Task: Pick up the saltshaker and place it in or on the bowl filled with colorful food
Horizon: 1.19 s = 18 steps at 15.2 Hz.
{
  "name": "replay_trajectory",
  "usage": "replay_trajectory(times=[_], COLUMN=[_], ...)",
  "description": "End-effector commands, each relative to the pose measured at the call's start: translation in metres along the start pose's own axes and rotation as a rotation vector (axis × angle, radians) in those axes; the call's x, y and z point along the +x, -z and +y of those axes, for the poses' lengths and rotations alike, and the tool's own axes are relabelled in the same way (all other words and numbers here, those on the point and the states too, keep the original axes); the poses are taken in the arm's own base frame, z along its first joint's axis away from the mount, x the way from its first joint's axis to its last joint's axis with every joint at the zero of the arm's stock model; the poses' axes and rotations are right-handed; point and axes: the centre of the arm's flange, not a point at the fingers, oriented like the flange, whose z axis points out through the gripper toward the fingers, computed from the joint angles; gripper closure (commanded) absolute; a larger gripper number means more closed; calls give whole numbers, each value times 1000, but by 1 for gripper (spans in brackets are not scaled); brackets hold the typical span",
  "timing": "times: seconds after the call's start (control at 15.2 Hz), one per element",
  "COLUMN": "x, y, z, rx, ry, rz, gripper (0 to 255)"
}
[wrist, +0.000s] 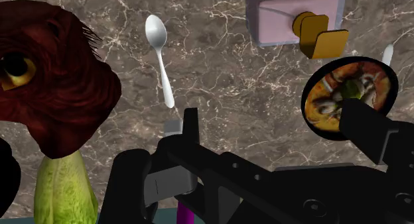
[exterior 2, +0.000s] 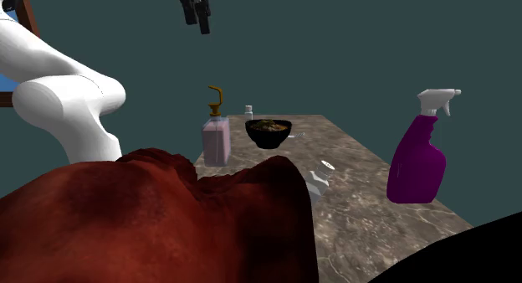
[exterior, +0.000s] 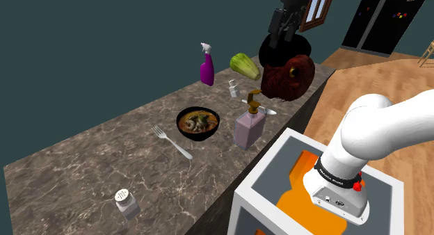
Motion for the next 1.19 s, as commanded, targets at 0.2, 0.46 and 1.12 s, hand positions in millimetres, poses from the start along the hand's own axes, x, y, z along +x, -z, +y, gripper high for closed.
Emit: replay_trajectory(times=[0.2, 0.46, 1.12], x=[25, 59, 140], y=[-30, -70, -172], z=[12, 28, 66], rx=[4, 9, 23], ry=[4, 8, 21], rz=[-12, -28, -67], gripper=[0, 0, 0])
